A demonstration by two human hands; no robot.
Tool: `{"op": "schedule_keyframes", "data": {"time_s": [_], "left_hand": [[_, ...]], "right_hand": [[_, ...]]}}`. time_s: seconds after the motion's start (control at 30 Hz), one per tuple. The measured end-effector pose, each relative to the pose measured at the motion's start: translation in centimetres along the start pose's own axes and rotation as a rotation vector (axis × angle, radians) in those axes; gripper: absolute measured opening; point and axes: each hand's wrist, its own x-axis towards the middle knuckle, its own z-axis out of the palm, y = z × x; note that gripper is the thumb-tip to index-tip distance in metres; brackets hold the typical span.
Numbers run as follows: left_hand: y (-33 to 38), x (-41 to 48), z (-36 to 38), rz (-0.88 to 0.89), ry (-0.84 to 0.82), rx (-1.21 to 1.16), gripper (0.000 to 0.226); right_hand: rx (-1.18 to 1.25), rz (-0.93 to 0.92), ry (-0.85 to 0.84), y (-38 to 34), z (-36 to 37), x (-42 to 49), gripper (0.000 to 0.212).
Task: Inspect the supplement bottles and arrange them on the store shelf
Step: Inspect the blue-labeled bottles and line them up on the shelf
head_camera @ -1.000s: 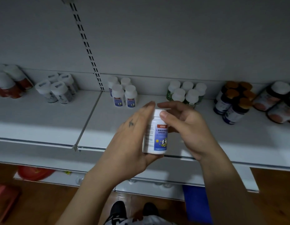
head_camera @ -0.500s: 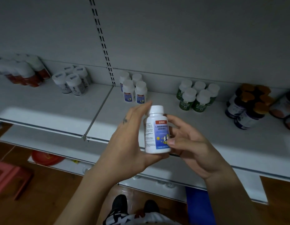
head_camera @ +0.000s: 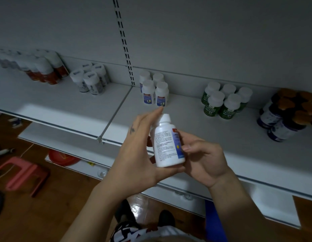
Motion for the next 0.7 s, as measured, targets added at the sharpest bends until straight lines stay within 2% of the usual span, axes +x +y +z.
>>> {"op": "schedule_keyframes", "data": {"time_s": [0.07, 0.17, 0.27, 0.43, 0.7], "left_hand": [[-0.1, 0.2, -0.2, 0.001, -0.007, 0.008, 0.108], [-0.5, 0.6, -0.4, 0.004, -0.027, -0.027, 0.103], [-0.8, 0.7, -0.9, -0.008, -0.036, -0.061, 0.099], [-1.5, 0.9, -1.7, -0.033, -0.06, -0.113, 0.096], [-2.6, 1.8, -3.1, -0.057, -0.089, -0.084, 0.094]], "right_hand": [[0.015, -0.003, -0.018, 0.0, -0.1, 0.2, 0.061], [-0.101, -0.029, 0.063, -0.1, 0.0, 0.4, 0.067], [-0.25, -0.07, 0.151, -0.5, 0.7, 0.6, 0.06], [-0.392, -0.066, 0.19, -1.0, 1.9, 1.0, 0.053], [-0.425, -0.116, 0.225, -0.9, 2.3, 2.4, 0.044]]}}
